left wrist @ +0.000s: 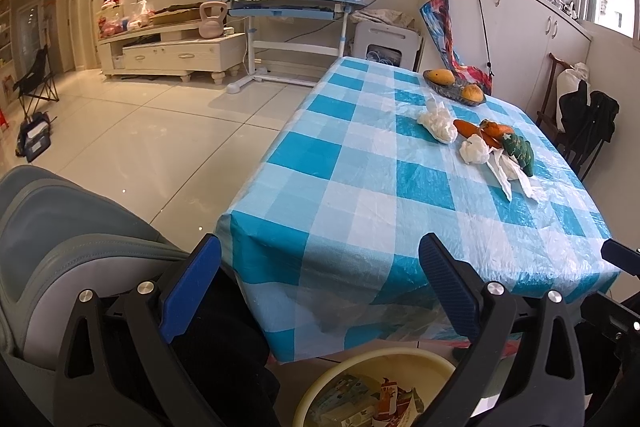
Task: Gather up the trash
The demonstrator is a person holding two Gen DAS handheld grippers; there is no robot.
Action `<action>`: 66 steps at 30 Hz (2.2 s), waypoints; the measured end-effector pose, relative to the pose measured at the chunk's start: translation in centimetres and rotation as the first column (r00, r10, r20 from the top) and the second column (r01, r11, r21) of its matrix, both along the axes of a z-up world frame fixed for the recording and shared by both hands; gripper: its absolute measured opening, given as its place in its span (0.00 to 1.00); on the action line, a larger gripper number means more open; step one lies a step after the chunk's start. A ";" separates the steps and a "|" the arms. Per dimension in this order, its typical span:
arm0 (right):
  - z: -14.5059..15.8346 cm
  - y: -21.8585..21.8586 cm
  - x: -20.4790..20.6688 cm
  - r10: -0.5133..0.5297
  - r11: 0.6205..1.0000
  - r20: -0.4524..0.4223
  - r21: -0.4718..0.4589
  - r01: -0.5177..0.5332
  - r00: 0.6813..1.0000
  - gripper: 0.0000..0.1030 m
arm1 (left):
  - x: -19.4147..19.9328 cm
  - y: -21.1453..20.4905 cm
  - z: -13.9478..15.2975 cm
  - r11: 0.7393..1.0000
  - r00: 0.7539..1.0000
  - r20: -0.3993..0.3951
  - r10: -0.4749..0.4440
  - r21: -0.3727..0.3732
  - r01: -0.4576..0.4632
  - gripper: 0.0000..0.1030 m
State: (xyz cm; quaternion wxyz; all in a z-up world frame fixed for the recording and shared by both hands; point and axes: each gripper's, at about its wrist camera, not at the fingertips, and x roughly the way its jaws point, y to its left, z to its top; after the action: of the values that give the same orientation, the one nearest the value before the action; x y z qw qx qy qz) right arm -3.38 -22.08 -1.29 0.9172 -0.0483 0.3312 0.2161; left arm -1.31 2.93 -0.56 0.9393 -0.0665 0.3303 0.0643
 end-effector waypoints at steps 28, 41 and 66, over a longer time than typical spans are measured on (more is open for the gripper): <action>0.0 -0.1 -0.1 0.004 1.000 -0.001 -0.003 -0.004 1.000 0.84 | 0.2 -0.4 -0.1 1.000 1.000 -0.006 -0.002 0.008 0.002 0.93; 0.2 -0.2 0.1 0.010 1.000 -0.014 0.021 -0.010 1.000 0.84 | 0.4 -0.4 0.3 0.999 0.999 0.010 -0.031 -0.025 0.031 0.93; 0.5 -1.1 10.0 -0.011 0.998 -0.096 0.061 0.017 0.995 0.71 | 24.6 -9.2 -0.4 0.970 0.953 -0.185 -0.242 -0.014 0.244 0.64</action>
State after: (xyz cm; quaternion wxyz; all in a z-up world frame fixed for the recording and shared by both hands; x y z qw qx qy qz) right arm 6.61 -23.22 -0.78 0.9029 -0.0073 0.3681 0.2216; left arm 23.27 -6.23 -0.93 0.9056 -0.0147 0.4216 -0.0442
